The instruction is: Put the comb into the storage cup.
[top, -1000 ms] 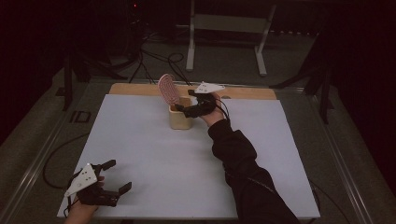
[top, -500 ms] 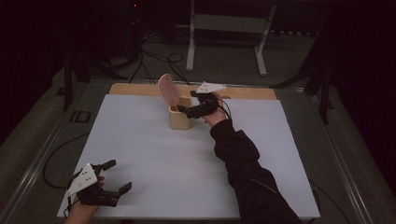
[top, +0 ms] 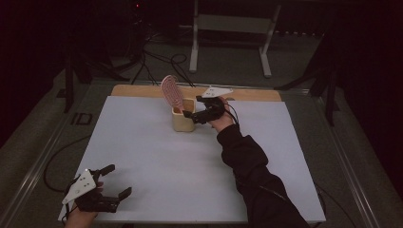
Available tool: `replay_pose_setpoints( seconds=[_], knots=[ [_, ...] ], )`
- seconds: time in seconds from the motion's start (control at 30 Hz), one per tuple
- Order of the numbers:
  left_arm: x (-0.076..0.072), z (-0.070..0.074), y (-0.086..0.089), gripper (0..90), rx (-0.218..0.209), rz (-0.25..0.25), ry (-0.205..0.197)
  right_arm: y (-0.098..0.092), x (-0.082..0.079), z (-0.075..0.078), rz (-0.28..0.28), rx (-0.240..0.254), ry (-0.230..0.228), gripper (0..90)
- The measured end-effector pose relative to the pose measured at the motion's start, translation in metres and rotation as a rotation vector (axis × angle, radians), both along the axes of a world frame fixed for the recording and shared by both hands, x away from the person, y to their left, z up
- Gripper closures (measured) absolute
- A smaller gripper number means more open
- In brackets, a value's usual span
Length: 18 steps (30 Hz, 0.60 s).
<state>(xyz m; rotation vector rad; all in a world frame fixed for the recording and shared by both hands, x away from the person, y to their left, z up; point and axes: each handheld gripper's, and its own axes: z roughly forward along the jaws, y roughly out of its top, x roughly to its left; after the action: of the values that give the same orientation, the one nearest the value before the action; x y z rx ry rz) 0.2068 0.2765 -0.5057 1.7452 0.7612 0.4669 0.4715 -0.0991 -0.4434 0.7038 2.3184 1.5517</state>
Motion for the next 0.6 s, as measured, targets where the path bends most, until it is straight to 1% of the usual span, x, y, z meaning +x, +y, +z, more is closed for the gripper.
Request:
replay_pose_setpoints(
  seconds=[0.07,0.17,0.27,0.33,0.4,0.47,0.6],
  knots=[
    [-0.001,0.0,0.0,0.0,0.006,0.001,0.002,-0.001,-0.002,0.001,0.0,0.005,0.006,9.7],
    [0.0,0.0,0.0,0.0,0.004,0.003,0.001,-0.004,-0.004,0.002,0.01,-0.002,0.008,9.7],
    [0.0,-0.001,-0.001,0.0,0.01,0.0,0.003,-0.009,-0.009,0.002,0.008,-0.008,0.012,9.7],
    [0.0,0.0,-0.001,0.0,0.008,-0.002,0.0,-0.013,-0.013,0.0,0.004,-0.014,-0.002,9.7],
    [0.0,0.0,0.0,0.0,0.006,0.001,0.0,-0.018,-0.017,-0.001,0.002,-0.015,0.005,9.7],
    [-0.001,0.0,0.0,0.0,0.01,0.001,0.0,-0.023,-0.02,-0.003,0.003,-0.006,0.016,9.7],
    [-0.001,0.0,-0.001,0.0,0.011,0.002,0.0,-0.03,-0.028,-0.006,0.001,-0.019,0.031,9.7]
  ],
)
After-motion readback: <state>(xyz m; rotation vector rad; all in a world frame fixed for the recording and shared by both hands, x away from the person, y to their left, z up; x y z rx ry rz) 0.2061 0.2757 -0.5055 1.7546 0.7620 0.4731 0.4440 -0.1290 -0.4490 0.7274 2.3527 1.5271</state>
